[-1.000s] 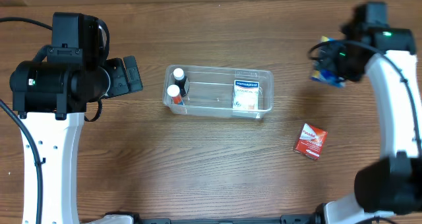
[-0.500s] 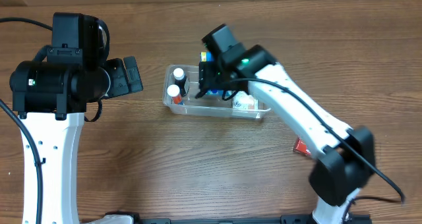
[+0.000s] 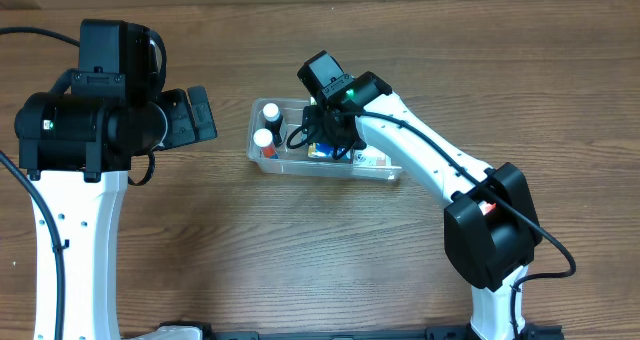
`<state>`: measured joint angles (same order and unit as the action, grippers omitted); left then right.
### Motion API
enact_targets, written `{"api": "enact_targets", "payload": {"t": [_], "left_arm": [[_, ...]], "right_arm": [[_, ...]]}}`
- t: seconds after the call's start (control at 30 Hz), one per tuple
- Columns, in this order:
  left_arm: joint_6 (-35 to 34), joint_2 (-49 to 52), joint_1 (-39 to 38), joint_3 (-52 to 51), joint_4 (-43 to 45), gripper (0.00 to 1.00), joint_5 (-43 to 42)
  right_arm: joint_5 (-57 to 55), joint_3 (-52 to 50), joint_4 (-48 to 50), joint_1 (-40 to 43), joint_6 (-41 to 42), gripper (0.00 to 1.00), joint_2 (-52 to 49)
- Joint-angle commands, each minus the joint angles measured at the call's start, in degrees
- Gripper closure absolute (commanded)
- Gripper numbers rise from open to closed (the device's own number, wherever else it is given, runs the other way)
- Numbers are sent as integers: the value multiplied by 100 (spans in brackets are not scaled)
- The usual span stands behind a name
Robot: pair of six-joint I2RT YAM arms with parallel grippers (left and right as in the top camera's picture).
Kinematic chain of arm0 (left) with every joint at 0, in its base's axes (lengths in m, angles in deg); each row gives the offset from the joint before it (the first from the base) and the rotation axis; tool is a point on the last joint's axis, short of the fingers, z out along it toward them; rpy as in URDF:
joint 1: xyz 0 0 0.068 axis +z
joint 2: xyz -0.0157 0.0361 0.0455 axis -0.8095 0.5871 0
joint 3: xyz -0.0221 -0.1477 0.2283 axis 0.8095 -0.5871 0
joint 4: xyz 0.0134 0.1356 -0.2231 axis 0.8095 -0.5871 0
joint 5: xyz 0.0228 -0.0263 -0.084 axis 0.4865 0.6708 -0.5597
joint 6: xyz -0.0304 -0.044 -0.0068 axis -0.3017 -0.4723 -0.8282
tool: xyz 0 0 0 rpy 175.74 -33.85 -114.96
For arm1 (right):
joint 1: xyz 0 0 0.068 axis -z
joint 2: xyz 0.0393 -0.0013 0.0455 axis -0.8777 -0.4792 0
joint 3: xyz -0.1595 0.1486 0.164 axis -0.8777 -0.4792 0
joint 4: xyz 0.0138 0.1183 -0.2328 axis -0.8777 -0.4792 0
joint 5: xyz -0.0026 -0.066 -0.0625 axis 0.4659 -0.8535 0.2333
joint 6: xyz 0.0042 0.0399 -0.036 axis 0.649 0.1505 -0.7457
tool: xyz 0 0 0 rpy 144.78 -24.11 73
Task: Pack container
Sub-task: 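Place the VapoDrops box into the container's middle and release, then move the right gripper to the red Panadol box and grasp it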
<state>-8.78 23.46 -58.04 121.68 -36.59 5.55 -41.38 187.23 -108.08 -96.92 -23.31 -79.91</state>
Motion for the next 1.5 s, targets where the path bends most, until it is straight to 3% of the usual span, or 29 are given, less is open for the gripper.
{"api": "enact_targets", "payload": {"t": [0.0,0.4,0.57,0.83,1.0,1.13,1.3,1.47], "left_arm": [[11,-7,22,33,7,0,-28],[13,-7,22,33,2,0,-26],[11,-7,22,33,7,0,-28],[13,-7,22,33,0,0,-28],[13,-7,22,33,0,0,-26],[17,-7,22,33,2,0,-26],[35,-7,22,33,2,0,-24],[35,-7,22,33,2,0,-24]], "right_arm": [[7,-57,-162,63,107,27,-153],[-50,-44,-251,92,57,19,-59],[-291,-44,-313,151,-223,10,553],[-892,-44,-1080,455,-92,8,1786],[-1176,-46,-2037,1423,999,0,2863],[-828,-70,-3099,2605,791,0,3126],[-697,-973,-3167,3029,505,0,3475],[-306,-2837,-2122,3056,363,0,4439]]}}
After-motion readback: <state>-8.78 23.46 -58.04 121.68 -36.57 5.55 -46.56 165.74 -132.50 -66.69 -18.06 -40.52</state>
